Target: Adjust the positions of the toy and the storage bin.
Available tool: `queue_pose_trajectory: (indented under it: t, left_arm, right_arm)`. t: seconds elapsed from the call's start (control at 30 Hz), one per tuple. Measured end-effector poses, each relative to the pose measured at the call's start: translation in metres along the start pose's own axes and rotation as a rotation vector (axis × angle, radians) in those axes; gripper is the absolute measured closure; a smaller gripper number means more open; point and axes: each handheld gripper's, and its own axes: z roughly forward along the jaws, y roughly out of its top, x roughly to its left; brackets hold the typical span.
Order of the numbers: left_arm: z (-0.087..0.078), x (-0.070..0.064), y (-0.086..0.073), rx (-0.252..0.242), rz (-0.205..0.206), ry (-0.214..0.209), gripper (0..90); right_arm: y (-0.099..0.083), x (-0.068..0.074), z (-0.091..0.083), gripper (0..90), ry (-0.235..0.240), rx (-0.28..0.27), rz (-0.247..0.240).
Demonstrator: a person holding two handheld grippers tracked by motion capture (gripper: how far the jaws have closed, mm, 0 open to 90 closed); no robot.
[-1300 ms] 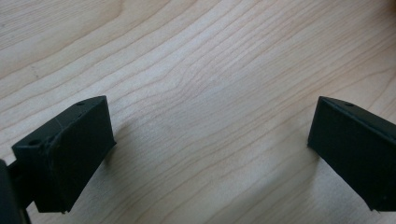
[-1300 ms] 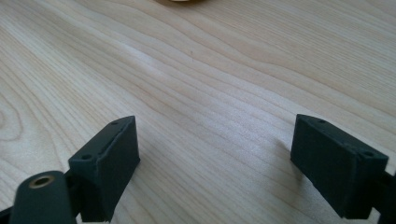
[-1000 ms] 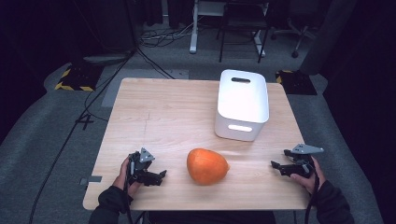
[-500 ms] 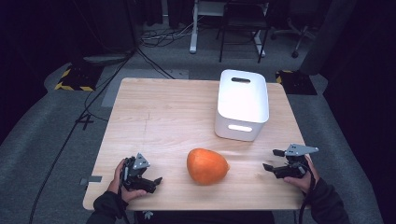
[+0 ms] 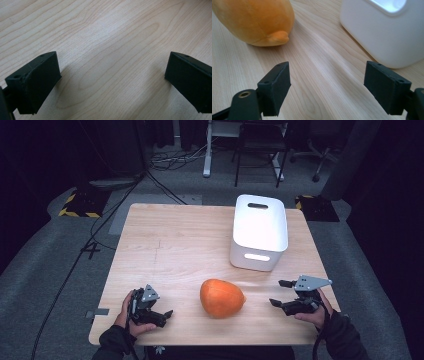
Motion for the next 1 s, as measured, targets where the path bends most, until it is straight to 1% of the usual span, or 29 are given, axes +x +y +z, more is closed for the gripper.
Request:
queue_pose_trajectory:
  t: [0.03, 0.23, 0.3, 0.33, 0.4, 0.43, 0.53, 0.63, 0.67, 0.73, 0.77, 0.87, 0.93, 1.0]
  left_arm:
    - [0.000, 0.000, 0.000, 0.000, -0.001, -0.001, 0.2]
    - [0.000, 0.000, 0.000, 0.000, -0.001, 0.001, 0.3]
    - [0.000, 0.000, 0.000, 0.000, -0.002, 0.000, 0.3]
    - [0.000, 0.000, 0.000, 0.000, -0.001, 0.002, 0.3]
    - [0.000, 0.000, 0.000, 0.000, 0.000, 0.002, 0.3]
    - [0.000, 0.000, 0.000, 0.000, -0.001, 0.001, 0.3]
    - [0.000, 0.000, 0.000, 0.000, -0.002, 0.000, 0.3]
    - [0.000, 0.000, 0.000, 0.000, -0.001, 0.003, 0.3]
    - [0.000, 0.000, 0.000, -0.001, 0.000, 0.002, 0.3]
    - [0.000, 0.000, 0.000, 0.000, -0.002, 0.000, 0.3]
    - [0.000, 0.000, 0.000, 0.000, -0.001, 0.001, 0.3]
    - [0.000, 0.000, 0.000, -0.001, -0.001, 0.001, 0.3]
    - [0.000, 0.000, 0.000, 0.000, -0.002, 0.000, 0.3]
    - [0.000, 0.000, 0.000, 0.000, -0.002, -0.001, 0.4]
  right_arm:
    - [0.002, 0.001, 0.001, 21.3, 0.003, -0.002, -0.011]
    - [0.017, 0.013, 0.011, 21.3, 0.035, -0.001, -0.032]
    - [0.024, 0.019, 0.015, 21.3, 0.046, -0.009, -0.050]
    - [0.026, 0.021, 0.016, 21.3, 0.053, -0.012, -0.048]
    - [0.031, 0.026, 0.020, 21.3, 0.063, -0.013, -0.068]
    - [0.034, 0.029, 0.023, 21.4, 0.075, -0.021, -0.071]
    - [0.040, 0.035, 0.028, 21.5, 0.087, -0.020, -0.094]
    - [0.049, 0.043, 0.033, 22.0, 0.110, -0.028, -0.108]
    - [0.051, 0.045, 0.034, 22.8, 0.113, -0.027, -0.106]
    - [0.054, 0.049, 0.036, 23.4, 0.110, -0.028, -0.120]
    - [0.056, 0.051, 0.037, 23.4, 0.118, -0.029, -0.115]
    - [0.061, 0.058, 0.038, 22.7, 0.141, -0.037, -0.127]
    - [0.064, 0.063, 0.040, 22.6, 0.150, -0.032, -0.148]
    - [0.067, 0.068, 0.042, 22.3, 0.169, -0.033, -0.153]
